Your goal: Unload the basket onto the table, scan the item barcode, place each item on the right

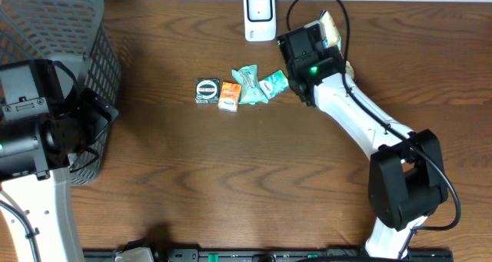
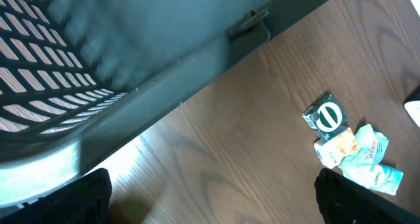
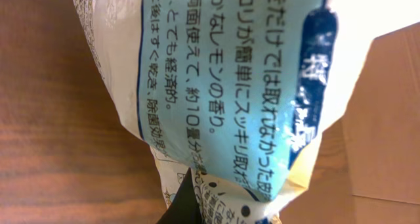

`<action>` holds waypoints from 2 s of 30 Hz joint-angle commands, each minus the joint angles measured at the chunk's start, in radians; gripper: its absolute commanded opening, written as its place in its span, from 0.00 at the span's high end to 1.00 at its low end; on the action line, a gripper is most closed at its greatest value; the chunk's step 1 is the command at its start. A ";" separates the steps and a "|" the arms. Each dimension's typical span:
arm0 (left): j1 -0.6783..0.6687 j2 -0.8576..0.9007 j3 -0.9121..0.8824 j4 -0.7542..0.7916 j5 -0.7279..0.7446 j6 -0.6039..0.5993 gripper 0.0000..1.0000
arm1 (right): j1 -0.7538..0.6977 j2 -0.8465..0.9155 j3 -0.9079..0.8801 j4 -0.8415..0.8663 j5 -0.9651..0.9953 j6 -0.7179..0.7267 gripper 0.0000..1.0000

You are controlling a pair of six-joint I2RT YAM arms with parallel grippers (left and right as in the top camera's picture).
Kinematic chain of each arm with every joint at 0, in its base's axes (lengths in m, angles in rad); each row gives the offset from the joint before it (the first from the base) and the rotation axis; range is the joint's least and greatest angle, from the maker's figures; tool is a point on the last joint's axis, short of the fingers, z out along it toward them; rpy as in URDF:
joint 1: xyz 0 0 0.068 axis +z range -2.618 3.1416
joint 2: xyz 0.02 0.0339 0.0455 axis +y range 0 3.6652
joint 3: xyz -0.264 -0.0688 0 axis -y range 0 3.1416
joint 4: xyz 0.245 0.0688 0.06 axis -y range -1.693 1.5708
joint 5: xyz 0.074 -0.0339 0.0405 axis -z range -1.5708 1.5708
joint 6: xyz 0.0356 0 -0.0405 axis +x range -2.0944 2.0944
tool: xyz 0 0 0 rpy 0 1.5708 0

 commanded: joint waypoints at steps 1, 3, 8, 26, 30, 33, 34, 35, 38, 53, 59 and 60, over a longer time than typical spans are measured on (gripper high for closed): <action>0.006 -0.005 0.011 -0.003 -0.006 -0.004 0.03 | -0.007 -0.029 -0.058 -0.020 0.087 0.029 0.99; 0.006 -0.005 0.011 -0.003 -0.006 -0.004 0.02 | -0.007 -0.029 -0.099 -0.020 0.087 0.034 0.99; 0.006 -0.005 0.011 -0.003 -0.006 -0.004 0.02 | -0.005 -0.029 -0.174 -0.026 0.090 0.034 0.99; 0.006 -0.005 0.011 -0.003 -0.006 -0.004 0.02 | -0.299 -0.281 -0.062 0.031 -1.375 0.316 0.99; 0.006 -0.005 0.011 -0.003 -0.006 -0.004 0.02 | -0.427 -0.263 -0.062 0.058 -1.768 0.432 0.99; 0.006 -0.005 0.011 -0.003 -0.006 -0.004 0.02 | -0.446 -0.261 -0.063 0.058 -1.830 0.443 0.99; 0.006 -0.005 0.011 -0.003 -0.006 -0.004 0.02 | -0.446 -0.261 -0.063 0.060 -1.868 0.446 0.99; 0.006 -0.005 0.011 -0.003 -0.006 -0.004 0.02 | -0.445 -0.261 -0.062 0.064 -1.921 0.450 0.99; 0.006 -0.005 0.011 -0.003 -0.006 -0.004 0.02 | -0.431 -0.261 -0.063 0.066 -2.014 0.450 0.99; 0.006 -0.005 0.011 -0.003 -0.006 -0.004 0.02 | -0.414 -0.261 -0.063 0.058 -1.959 0.448 0.99; 0.006 -0.005 0.011 -0.003 -0.006 -0.004 0.03 | -0.356 -0.261 -0.063 -0.141 -1.084 0.422 0.99; 0.006 -0.005 0.011 -0.003 -0.006 -0.004 0.02 | -0.344 -0.261 -0.063 -0.158 -0.949 0.422 0.99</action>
